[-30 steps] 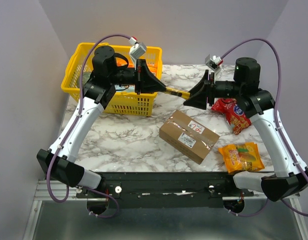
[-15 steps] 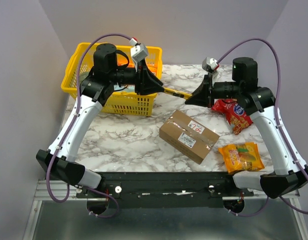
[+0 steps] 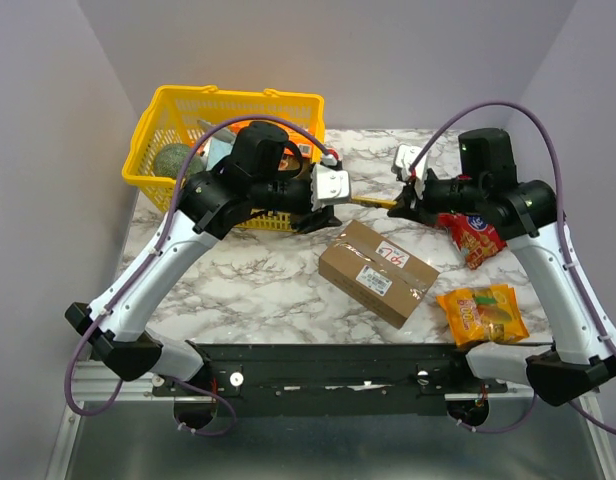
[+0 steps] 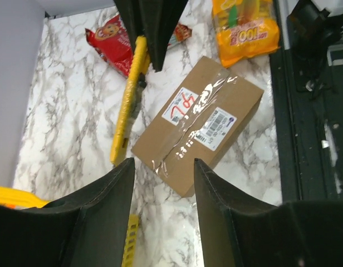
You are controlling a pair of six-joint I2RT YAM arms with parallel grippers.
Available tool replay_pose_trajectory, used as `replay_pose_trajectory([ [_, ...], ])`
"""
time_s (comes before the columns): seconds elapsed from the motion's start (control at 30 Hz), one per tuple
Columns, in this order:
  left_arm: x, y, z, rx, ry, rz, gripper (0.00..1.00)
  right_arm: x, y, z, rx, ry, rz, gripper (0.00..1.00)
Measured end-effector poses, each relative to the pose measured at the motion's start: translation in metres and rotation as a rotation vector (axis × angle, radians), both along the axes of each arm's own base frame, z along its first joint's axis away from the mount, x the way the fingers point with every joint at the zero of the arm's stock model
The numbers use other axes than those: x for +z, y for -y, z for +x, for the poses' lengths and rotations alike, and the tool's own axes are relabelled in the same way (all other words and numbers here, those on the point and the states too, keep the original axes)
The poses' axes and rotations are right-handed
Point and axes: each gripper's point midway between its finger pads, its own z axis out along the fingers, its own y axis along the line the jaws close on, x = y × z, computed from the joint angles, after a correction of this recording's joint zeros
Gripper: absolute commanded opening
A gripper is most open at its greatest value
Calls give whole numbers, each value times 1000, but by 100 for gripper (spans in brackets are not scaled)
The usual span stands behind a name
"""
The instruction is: Unpack the express box
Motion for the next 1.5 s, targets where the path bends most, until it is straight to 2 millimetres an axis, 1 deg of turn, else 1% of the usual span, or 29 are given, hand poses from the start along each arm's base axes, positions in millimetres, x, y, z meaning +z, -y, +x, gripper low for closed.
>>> replay_pose_trajectory([
  [0.13, -5, 1, 8, 21, 71, 41, 56, 5, 1, -12, 31, 49, -26, 0],
  [0.2, -7, 2, 11, 26, 87, 54, 56, 9, 4, -17, 38, 78, -34, 1],
  [0.33, -15, 8, 14, 19, 99, 80, 56, 9, 8, -26, 46, 105, -40, 0],
  [0.57, -27, 17, 16, 5, 84, 103, 53, 7, 10, -31, 50, 101, -48, 0],
  [0.73, -31, 25, 18, -4, 70, 110, 46, 4, 10, -32, 55, 91, -51, 0],
  [0.83, -33, 28, 17, -9, 65, 112, 40, 3, 9, -32, 59, 88, -52, 0],
  [0.87, -33, 29, 17, -12, 63, 113, 34, 3, 8, -33, 60, 87, -52, 0],
  [0.93, -34, 31, 15, -16, 62, 114, 27, 2, 7, -32, 65, 82, -55, 0],
  [1.03, -33, 35, 15, -24, 61, 114, 13, -1, 5, -31, 69, 72, -58, 0],
  [1.07, -33, 35, 15, -26, 59, 115, 1, -2, 4, -30, 68, 70, -59, 0],
  [1.23, -41, 35, 10, -46, 30, 135, 0, -5, 4, -30, 62, 43, -57, 1],
  [1.27, -41, 34, 9, -49, 23, 135, 0, -5, 3, -32, 61, 31, -50, 7],
  [1.33, -42, 34, 7, -51, 11, 134, 0, -5, 1, -35, 56, -1, -29, 28],
  [1.37, -42, 33, 6, -54, 0, 130, 0, -5, 0, -37, 50, -22, -17, 46],
  [1.4, -42, 32, 3, -55, -17, 127, 0, -4, -2, -39, 43, -47, 1, 53],
  [1.47, -43, 32, -3, -65, -49, 108, 0, 6, -11, -43, 42, -84, 68, 65],
  [1.5, -44, 32, -5, -68, -65, 99, 0, 11, -13, -44, 43, -95, 91, 67],
])
